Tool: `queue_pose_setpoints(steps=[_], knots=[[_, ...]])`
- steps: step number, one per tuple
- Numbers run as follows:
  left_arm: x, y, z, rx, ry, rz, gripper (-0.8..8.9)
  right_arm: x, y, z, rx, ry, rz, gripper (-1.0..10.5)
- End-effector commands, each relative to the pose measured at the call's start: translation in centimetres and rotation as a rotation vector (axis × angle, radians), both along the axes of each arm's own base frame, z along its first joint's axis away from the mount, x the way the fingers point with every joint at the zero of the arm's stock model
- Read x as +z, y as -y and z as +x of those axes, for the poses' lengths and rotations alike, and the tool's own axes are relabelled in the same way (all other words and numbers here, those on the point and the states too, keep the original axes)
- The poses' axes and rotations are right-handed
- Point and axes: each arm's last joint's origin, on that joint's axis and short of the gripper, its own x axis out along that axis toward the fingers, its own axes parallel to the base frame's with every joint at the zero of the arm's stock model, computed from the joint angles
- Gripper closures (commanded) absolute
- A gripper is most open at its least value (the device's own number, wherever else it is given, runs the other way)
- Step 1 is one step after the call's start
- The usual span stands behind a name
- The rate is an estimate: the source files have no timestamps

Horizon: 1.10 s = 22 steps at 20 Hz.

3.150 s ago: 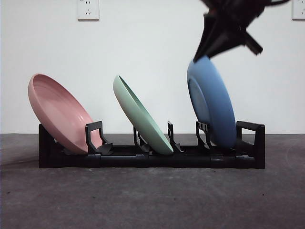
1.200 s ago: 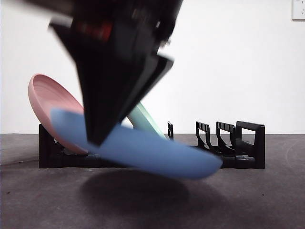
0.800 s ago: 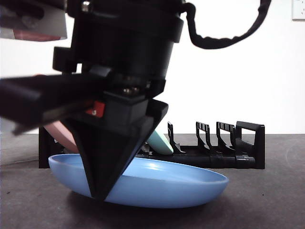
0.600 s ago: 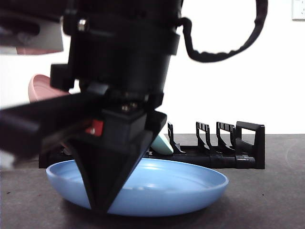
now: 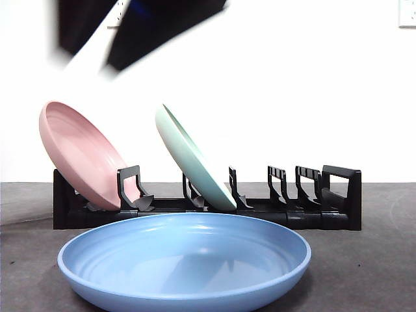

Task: Place the plate

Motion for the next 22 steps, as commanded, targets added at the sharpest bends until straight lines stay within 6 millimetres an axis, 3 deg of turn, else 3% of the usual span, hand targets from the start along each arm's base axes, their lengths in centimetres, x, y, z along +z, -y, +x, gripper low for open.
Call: queue_pose_setpoints(steps=[1, 5, 8, 10, 14, 22], knots=[[1.0, 0.1, 0.4, -0.007, 0.08, -0.007, 4.69, 1.8, 2.8, 2.3, -0.167, -0.019, 0.058, 7.6], [1.5, -0.1, 1.7, 0.102, 0.168, 0.033, 4.67, 3.9, 10.2, 5.7, -0.473, -0.041, 0.082, 7.6], [1.0, -0.1, 3.6, 0.182, 0.152, 0.102, 4.65, 4.6, 14.9, 5.9, -0.608, -0.126, 0.093, 7.6], [0.5, 0.2, 5.3, 0.202, 0.106, 0.14, 4.63, 4.8, 16.9, 5.5, -0.672, -0.141, 0.08, 7.6], [-0.1, 1.6, 9.2, 0.192, -0.004, 0.207, 4.51, 5.3, 18.8, 5.1, -0.741, -0.12, 0.08, 7.6], [-2.0, 3.6, 15.2, 0.167, -0.246, 0.31, 4.51, 5.2, 19.2, 4.9, -0.759, -0.13, 0.068, 7.6]])
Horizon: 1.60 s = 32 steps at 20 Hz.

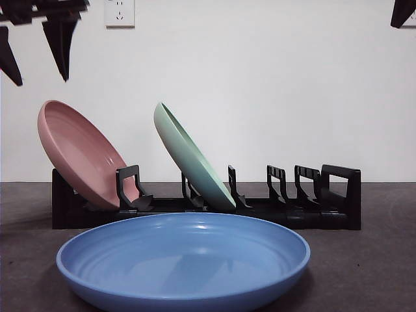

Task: Place the plate

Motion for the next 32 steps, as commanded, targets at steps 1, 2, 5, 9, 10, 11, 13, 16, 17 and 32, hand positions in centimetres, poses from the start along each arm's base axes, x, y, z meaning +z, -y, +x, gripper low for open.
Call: queue_pose_setpoints(steps=[1, 2, 5, 9, 10, 11, 13, 16, 17, 32], knots=[[0.0, 0.3, 1.2, 0.013, 0.008, 0.012, 4.51, 0.3, -0.1, 0.1, 0.016, 0.011, -0.004, 7.6], [-0.3, 0.3, 1.6, 0.02, 0.003, 0.024, 4.52, 0.3, -0.1, 0.1, 0.016, 0.012, -0.004, 7.6], [-1.1, 0.4, 2.4, 0.028, -0.014, 0.045, 4.52, 0.3, -0.1, 0.1, 0.016, 0.012, -0.004, 7.6], [-1.9, 0.6, 3.1, 0.028, -0.022, 0.047, 4.78, 0.3, -0.1, 0.1, 0.016, 0.013, -0.004, 7.6], [-2.1, 0.6, 3.2, 0.028, -0.029, 0.048, 4.84, 0.3, -0.1, 0.1, 0.016, 0.013, -0.004, 7.6], [-2.3, 0.6, 3.4, 0.028, -0.034, 0.049, 5.16, 0.3, -0.1, 0.1, 0.016, 0.013, -0.004, 7.6], [-2.3, 0.6, 3.4, 0.028, -0.032, 0.049, 6.62, 0.3, -0.1, 0.1, 0.016, 0.013, -0.004, 7.6], [-2.2, 0.7, 3.6, 0.028, -0.015, 0.045, 8.05, 0.3, -0.1, 0.1, 0.016, 0.013, -0.004, 7.6], [-2.2, 0.7, 3.6, 0.028, -0.01, 0.044, 8.05, 0.3, -0.1, 0.1, 0.016, 0.013, -0.004, 7.6], [6.8, -0.6, -0.3, 0.042, 0.059, 0.217, 8.04, 0.3, -0.1, 0.0, 0.03, 0.02, -0.014, 7.6]])
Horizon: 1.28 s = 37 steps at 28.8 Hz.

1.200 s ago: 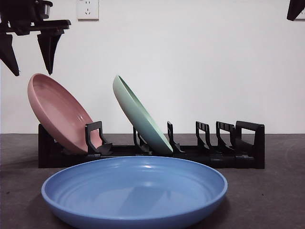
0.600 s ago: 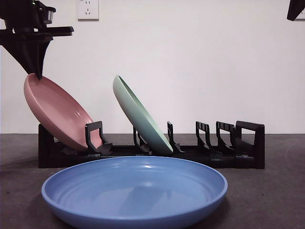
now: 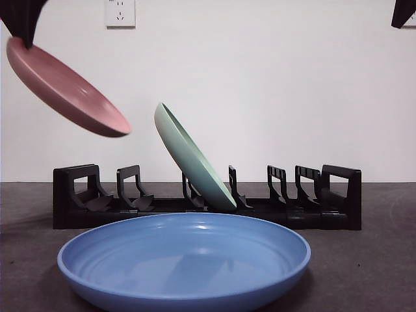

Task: Place the plate

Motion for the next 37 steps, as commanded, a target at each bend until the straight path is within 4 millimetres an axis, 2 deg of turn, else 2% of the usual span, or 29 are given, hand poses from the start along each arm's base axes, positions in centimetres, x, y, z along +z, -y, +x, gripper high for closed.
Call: queue_pose_setpoints(steps=[1, 8, 12, 18, 28, 37], knots=[[1.1, -0.1, -0.9, -0.021, 0.013, 0.016, 8.04, 0.3, -0.1, 0.0, 0.014, 0.013, -0.003, 7.6], [1.6, -0.2, -3.1, -0.038, -0.019, 0.012, 8.05, 0.2, 0.0, -0.1, 0.017, 0.001, -0.011, 7.6], [1.1, 0.0, -4.3, -0.068, -0.025, -0.024, 8.05, 0.2, 0.0, -0.1, 0.018, 0.002, -0.011, 7.6], [-1.6, 0.0, -7.1, -0.1, -0.031, -0.107, 8.05, 0.2, 0.0, -0.1, 0.02, 0.001, -0.012, 7.6], [-5.9, -1.0, -13.1, -0.132, 0.005, -0.264, 8.06, 0.2, 0.0, -0.1, 0.019, -0.001, -0.013, 7.6], [-10.4, -1.0, -15.7, -0.141, -0.023, -0.479, 8.06, 0.1, 0.0, -0.1, 0.019, -0.006, -0.015, 7.6]])
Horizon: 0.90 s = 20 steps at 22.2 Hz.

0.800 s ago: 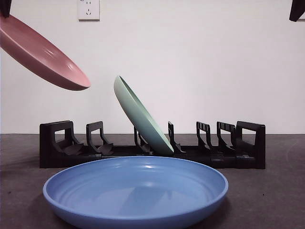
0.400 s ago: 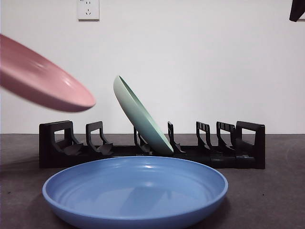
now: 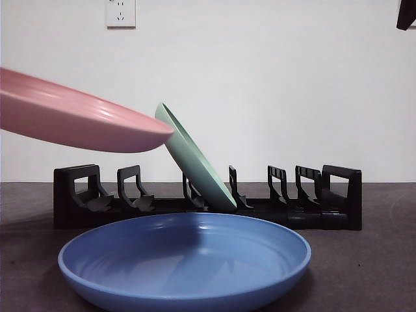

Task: Place the plate

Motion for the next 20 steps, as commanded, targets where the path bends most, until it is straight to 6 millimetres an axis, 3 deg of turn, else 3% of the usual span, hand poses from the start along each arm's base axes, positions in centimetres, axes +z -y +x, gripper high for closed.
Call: queue_pose_setpoints(steps=[1, 14, 20], knots=[[-1.1, 0.1, -0.1, 0.015, -0.015, -0.052, 8.06, 0.3, -0.1, 0.0, 0.016, 0.014, -0.003, 7.6], [-7.1, 1.5, 0.4, 0.027, -0.093, -0.203, 8.06, 0.2, 0.0, 0.0, 0.023, 0.008, -0.017, 7.6], [-9.0, 3.0, 1.5, 0.032, -0.085, -0.168, 8.06, 0.2, 0.0, 0.0, 0.007, 0.018, -0.04, 7.6]])
